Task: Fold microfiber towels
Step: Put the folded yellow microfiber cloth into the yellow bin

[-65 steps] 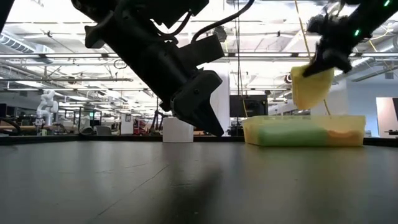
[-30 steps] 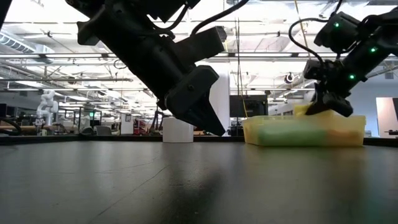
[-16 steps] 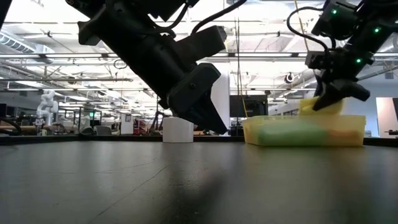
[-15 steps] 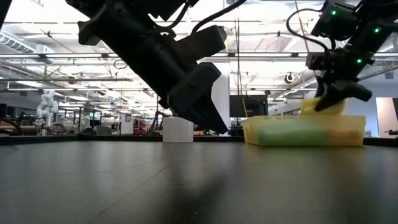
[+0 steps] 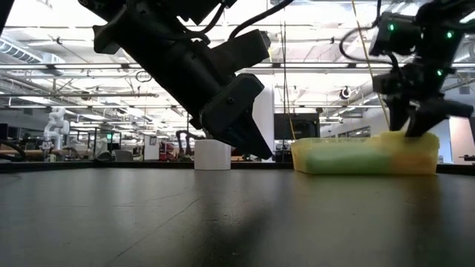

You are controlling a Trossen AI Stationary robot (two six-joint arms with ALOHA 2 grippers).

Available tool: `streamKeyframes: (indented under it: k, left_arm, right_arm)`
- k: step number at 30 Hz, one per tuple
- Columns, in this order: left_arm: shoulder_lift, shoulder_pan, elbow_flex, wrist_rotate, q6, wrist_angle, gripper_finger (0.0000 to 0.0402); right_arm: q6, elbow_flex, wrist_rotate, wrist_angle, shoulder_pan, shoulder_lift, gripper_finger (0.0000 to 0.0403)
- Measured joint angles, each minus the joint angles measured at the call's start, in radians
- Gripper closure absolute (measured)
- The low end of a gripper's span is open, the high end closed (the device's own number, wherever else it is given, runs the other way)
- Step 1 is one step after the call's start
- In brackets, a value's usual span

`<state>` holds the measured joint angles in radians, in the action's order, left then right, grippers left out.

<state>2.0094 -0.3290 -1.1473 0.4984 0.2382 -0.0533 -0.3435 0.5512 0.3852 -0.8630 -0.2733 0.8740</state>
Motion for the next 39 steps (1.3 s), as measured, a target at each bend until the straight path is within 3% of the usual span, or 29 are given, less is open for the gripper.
streamKeyframes:
  k: [7,12,18,26,34,39]
  left_arm:
    - [0.0,0.0,0.0,-0.001,-0.005,-0.001,0.0378]
    - [0.0,0.0,0.0,-0.002,-0.008,-0.001,0.0378]
    - [0.0,0.0,0.0,-0.004,-0.008,-0.002,0.0378]
    - [0.0,0.0,0.0,-0.004,-0.007,-0.003,0.0378]
    - [0.0,0.0,0.0,-0.004,-0.007,-0.002,0.0378]
    - [0.0,0.0,0.0,-0.004,-0.006,-0.002,0.0378]
  right_arm:
    - [0.029,0.116,-0.099,-0.03,0.0,-0.001,0.0151]
    - [0.064,0.146,-0.125,-0.027,-0.011,-0.001,0.0154]
    - [0.097,0.146,-0.028,-0.017,-0.102,0.025,0.0219]
    - [0.096,0.146,-0.027,0.073,-0.236,0.199,0.0389]
    - [0.025,0.145,-0.042,0.192,-0.37,0.417,0.0383]
    - [0.026,0.145,-0.021,0.203,-0.404,0.411,0.04]
